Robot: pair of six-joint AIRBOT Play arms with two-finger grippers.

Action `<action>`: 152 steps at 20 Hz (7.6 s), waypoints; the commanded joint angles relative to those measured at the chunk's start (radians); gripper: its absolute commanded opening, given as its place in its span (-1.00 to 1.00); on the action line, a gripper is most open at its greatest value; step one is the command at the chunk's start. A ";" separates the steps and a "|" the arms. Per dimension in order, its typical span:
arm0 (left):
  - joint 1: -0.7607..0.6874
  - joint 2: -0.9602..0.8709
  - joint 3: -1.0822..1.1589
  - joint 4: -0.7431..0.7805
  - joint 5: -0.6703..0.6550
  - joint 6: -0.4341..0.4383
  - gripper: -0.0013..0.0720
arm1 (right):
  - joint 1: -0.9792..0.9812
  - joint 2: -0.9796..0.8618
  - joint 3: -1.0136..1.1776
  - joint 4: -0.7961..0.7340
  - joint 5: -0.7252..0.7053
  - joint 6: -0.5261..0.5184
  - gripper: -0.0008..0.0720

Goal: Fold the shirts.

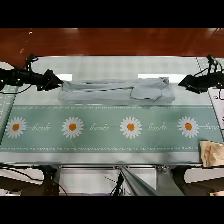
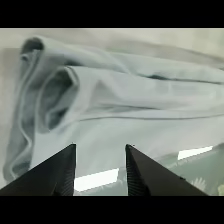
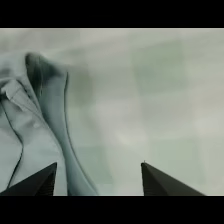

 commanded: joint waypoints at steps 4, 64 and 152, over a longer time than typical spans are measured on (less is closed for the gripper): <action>-0.027 0.091 0.003 0.000 -0.050 0.016 0.01 | 0.035 -0.166 0.000 0.323 0.108 -0.086 0.68; -0.106 0.711 -0.027 -0.006 -0.032 -0.011 -0.90 | 0.922 0.152 0.000 0.110 -0.415 0.395 -0.94; -0.190 0.418 -0.246 0.121 0.327 0.173 -0.90 | -1.064 0.882 0.053 -0.738 0.815 0.254 0.21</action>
